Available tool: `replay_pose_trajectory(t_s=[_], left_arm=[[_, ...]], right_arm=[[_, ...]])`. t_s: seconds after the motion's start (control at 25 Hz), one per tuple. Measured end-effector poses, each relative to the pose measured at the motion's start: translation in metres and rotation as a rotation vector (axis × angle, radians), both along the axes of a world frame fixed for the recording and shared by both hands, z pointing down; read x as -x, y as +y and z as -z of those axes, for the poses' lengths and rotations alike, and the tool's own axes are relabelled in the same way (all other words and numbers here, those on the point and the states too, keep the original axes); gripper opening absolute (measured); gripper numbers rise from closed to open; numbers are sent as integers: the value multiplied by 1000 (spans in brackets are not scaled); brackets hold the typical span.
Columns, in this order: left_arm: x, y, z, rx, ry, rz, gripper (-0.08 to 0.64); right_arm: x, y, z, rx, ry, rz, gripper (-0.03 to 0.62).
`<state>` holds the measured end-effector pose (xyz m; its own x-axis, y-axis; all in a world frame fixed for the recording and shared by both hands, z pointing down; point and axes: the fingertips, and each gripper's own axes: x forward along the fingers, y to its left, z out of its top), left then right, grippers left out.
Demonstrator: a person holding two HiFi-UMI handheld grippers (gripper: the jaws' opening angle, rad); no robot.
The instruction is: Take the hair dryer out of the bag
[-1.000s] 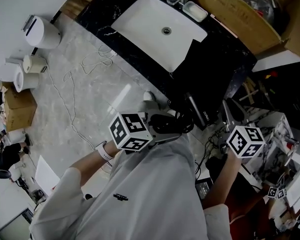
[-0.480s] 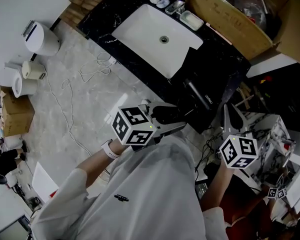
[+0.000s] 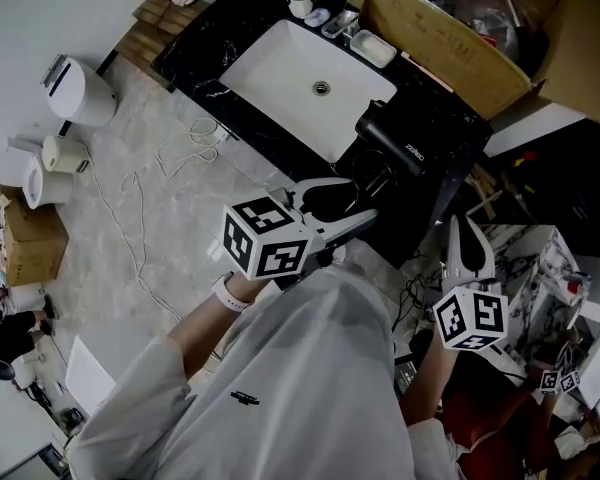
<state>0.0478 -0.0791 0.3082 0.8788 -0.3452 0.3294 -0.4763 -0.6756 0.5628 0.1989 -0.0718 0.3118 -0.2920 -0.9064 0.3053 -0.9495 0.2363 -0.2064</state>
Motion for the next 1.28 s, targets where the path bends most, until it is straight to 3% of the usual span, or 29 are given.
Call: replay_pose_trajectory(t_s=[0.28,0.48,0.8,1.28], left_arm=[[13,-13,3,-13,17,91,204],[18,-11,-1,4,27,114,204],[25,-3,-2,6,31,128,204],[24,-2,-1,18,52,128,204]], right_arm=[[-7,13,29,-142,136,-24,17],[-14,19,45,-202,131,-51,14],[-14,17,33,-189,144,-64,14],[5,16,35,-192,186,34,12]])
